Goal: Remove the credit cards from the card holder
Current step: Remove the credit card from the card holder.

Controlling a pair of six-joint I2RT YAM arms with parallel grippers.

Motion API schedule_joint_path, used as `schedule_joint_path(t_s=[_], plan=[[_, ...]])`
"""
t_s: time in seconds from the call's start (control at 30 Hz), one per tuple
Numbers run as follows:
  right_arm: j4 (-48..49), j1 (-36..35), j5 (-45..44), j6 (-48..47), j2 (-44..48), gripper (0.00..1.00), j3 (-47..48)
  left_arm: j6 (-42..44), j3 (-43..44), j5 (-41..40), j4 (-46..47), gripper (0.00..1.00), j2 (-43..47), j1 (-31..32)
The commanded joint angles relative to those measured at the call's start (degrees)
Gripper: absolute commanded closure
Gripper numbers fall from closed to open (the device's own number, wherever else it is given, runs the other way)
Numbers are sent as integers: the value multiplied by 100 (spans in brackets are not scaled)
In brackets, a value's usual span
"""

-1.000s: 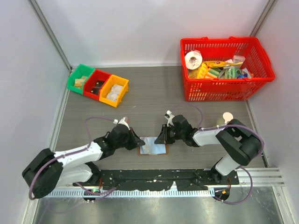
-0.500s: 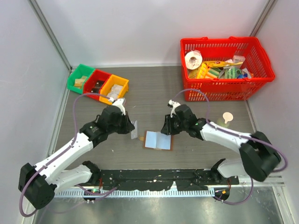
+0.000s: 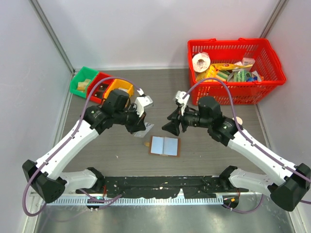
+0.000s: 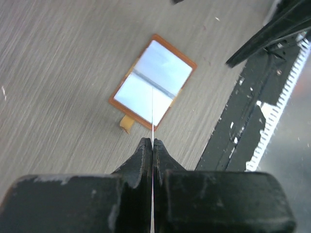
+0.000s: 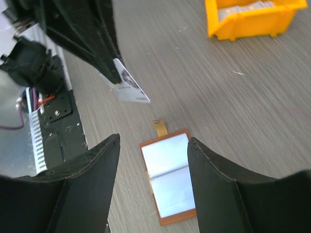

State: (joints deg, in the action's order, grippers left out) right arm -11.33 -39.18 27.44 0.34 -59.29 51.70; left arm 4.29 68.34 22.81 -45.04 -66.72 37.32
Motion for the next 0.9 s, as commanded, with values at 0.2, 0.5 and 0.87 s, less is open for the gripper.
schedule_joint_path(t_s=[0.2,0.5,0.87], plan=[[-133,-327,1878,-1466,-768,40,938,1829,1269,1700,-1446,100,-649,-23],[430,-406,2151,-1265,-953,64,789,1926,1375,1964,-1429,100,-614,-14],[360,-477,2336,-1089,-1173,99,824,1847,1297,1965,-1316,91,-474,-6]])
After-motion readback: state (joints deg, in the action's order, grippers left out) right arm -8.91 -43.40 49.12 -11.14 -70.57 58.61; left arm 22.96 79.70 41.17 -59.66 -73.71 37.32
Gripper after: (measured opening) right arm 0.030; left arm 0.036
